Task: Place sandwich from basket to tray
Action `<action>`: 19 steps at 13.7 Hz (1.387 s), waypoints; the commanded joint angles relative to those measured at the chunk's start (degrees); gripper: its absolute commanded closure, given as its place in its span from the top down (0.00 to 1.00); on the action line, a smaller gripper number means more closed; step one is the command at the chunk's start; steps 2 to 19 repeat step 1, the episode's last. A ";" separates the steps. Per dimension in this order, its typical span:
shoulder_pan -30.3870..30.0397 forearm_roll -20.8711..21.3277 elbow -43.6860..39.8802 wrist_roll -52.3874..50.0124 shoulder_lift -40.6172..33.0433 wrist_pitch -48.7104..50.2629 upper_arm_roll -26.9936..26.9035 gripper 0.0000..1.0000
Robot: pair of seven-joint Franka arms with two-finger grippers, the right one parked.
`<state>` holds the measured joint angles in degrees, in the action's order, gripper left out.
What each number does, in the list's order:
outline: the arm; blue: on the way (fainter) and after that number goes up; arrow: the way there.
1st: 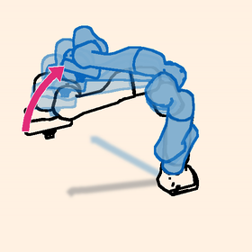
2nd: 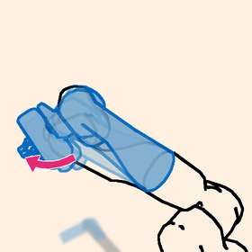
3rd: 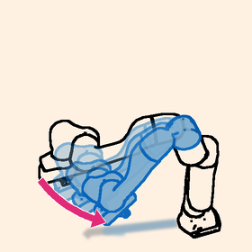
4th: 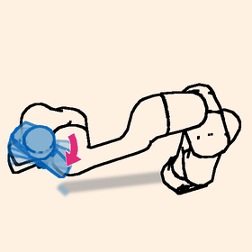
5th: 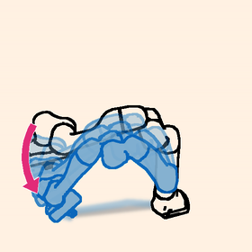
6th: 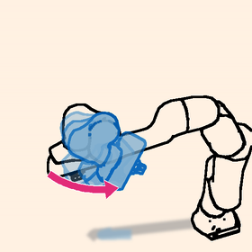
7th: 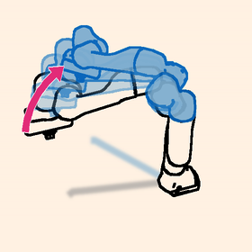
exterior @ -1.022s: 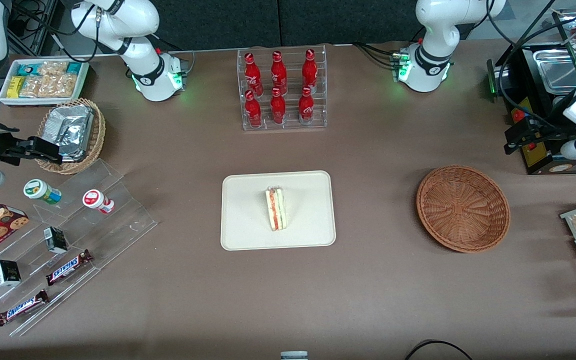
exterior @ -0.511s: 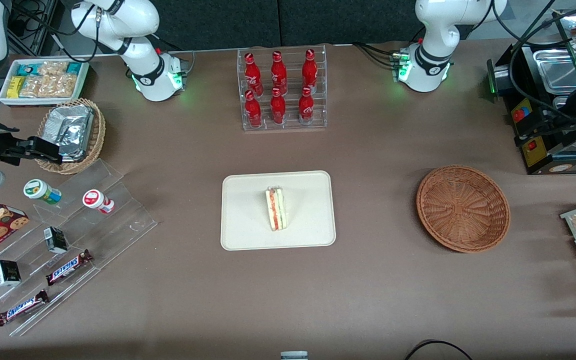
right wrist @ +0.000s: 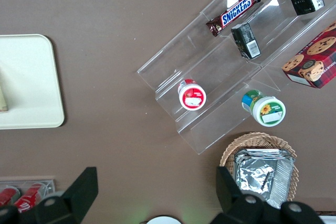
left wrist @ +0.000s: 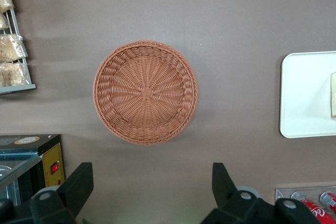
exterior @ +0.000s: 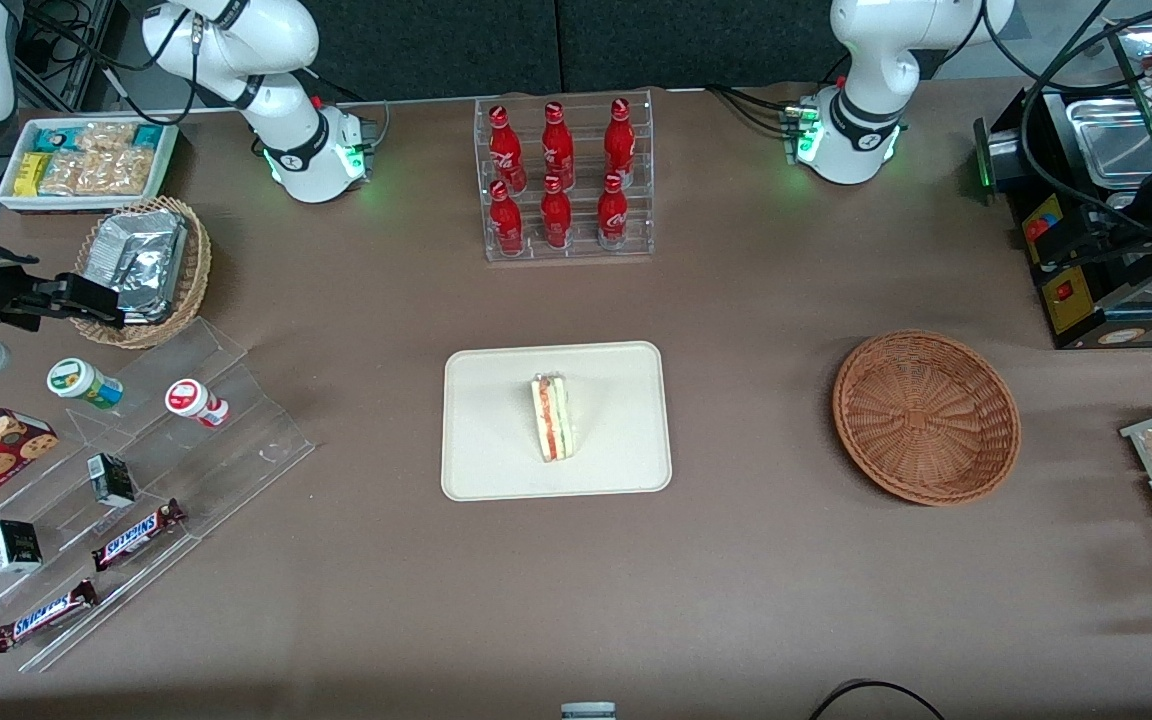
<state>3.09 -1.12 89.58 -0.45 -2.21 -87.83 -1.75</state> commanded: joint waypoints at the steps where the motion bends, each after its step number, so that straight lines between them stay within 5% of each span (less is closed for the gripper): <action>1: 1.30 1.04 -1.60 -0.16 0.19 1.52 -0.09 1.00; 19: 1.30 1.04 -1.60 -0.16 0.19 1.52 -0.09 1.00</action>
